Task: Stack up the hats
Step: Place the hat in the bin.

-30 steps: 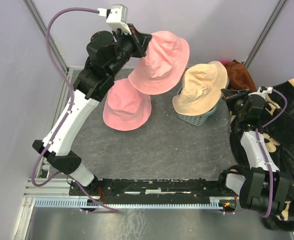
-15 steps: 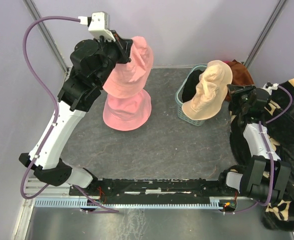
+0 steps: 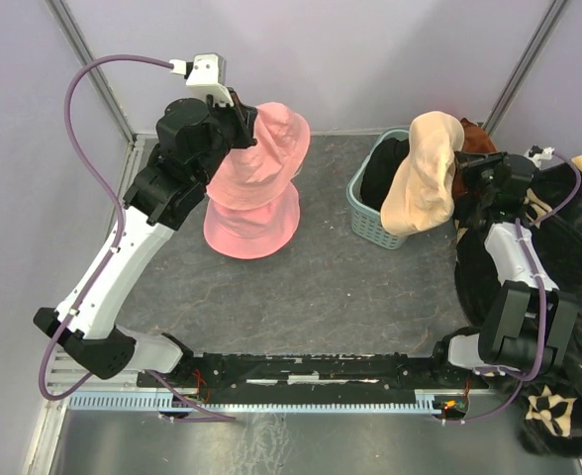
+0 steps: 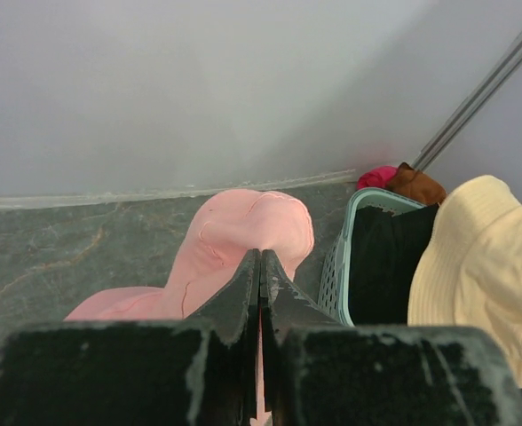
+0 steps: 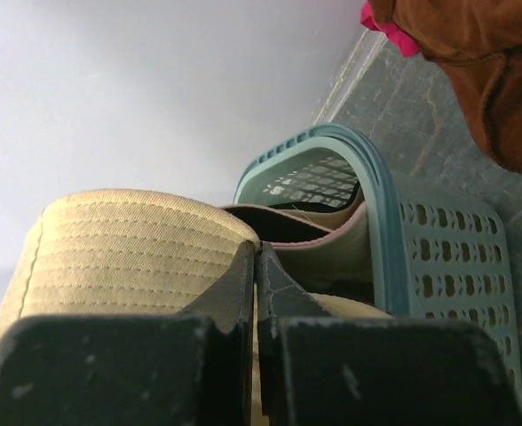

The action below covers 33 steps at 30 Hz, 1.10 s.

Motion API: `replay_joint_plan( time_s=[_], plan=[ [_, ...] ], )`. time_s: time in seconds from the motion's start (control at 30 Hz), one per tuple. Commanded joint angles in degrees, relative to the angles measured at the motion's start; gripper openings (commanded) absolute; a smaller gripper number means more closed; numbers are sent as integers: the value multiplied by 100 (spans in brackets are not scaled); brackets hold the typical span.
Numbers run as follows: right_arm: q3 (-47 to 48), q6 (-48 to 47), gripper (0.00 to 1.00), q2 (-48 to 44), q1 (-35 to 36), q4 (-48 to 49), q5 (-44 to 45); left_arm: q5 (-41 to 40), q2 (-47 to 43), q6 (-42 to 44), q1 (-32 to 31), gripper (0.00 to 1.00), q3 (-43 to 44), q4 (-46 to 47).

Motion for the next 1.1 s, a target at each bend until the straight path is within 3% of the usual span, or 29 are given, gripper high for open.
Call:
replay_joint_plan(
  time_s=[0.0,0.4,0.73,1.07],
  plan=[
    [522,0,1,61,141,141,69,-155,-226,111,85,3,144,385],
    [1671,-408,1,482,1063,-249,226,-383,-413,199,300,3,-225,429],
    [2577,-631,1,635,1417,-628,392,89,-611,-103,832,3,-905,684],
    [2541,-683,1,809,1531,-521,532,376,-639,-294,1040,3,-1369,882]
  ],
)
